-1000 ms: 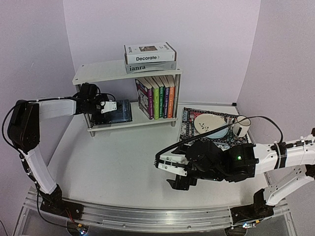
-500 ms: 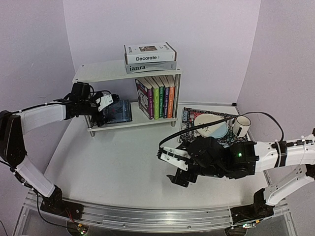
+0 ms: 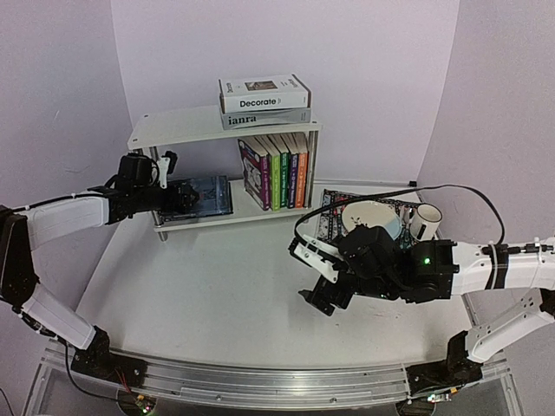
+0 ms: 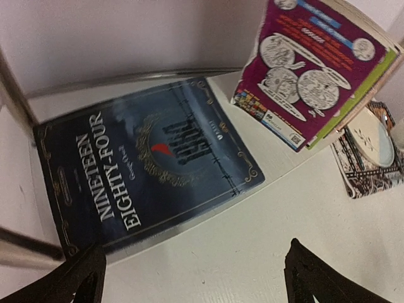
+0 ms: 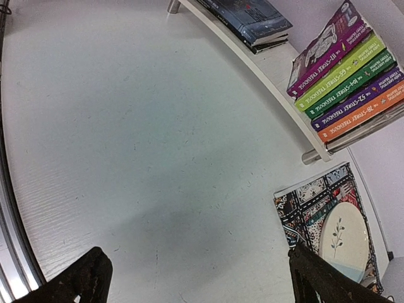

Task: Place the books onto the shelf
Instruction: Place the book in the book pile on the shelf, then adjust the book in the book pile on the shelf.

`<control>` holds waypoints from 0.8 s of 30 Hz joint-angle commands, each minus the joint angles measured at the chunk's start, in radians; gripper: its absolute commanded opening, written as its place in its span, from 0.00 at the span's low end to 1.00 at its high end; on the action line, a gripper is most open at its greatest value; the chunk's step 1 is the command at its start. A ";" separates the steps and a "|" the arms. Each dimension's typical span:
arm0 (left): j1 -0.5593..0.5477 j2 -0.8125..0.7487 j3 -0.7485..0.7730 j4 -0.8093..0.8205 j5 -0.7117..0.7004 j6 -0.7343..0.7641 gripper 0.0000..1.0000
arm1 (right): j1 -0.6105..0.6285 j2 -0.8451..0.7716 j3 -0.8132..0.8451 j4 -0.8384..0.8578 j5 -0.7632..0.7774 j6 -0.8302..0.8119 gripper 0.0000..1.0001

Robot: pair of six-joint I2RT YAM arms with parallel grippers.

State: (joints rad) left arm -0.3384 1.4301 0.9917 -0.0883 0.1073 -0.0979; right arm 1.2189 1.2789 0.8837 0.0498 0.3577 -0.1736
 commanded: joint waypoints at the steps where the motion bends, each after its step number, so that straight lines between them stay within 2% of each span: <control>1: 0.002 -0.032 -0.059 0.046 -0.081 -0.313 1.00 | -0.028 -0.008 0.006 0.003 0.049 0.062 0.98; 2: 0.003 -0.020 -0.064 0.048 -0.084 -0.332 0.97 | -0.040 -0.007 0.004 0.004 0.044 0.075 0.98; 5: 0.004 0.026 -0.050 0.047 -0.083 -0.380 0.81 | -0.068 -0.007 0.001 0.007 0.023 0.100 0.98; 7: 0.004 0.056 -0.028 0.046 -0.077 -0.391 0.63 | -0.073 -0.009 0.003 0.007 0.015 0.103 0.98; 9: 0.004 0.080 -0.012 0.047 -0.083 -0.404 0.52 | -0.075 -0.011 0.002 0.007 0.015 0.103 0.98; 15: 0.010 0.165 0.062 0.032 -0.087 -0.427 0.02 | -0.085 -0.013 -0.008 0.007 0.013 0.106 0.98; 16: 0.012 0.181 0.075 0.028 -0.084 -0.428 0.00 | -0.085 -0.011 -0.008 0.008 0.013 0.106 0.98; 24: 0.020 0.268 0.136 0.023 -0.089 -0.429 0.00 | -0.090 -0.010 -0.008 0.008 0.010 0.107 0.98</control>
State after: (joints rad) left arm -0.3301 1.6728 1.0755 -0.0768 0.0307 -0.5213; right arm 1.1342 1.2789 0.8833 0.0528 0.3618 -0.0811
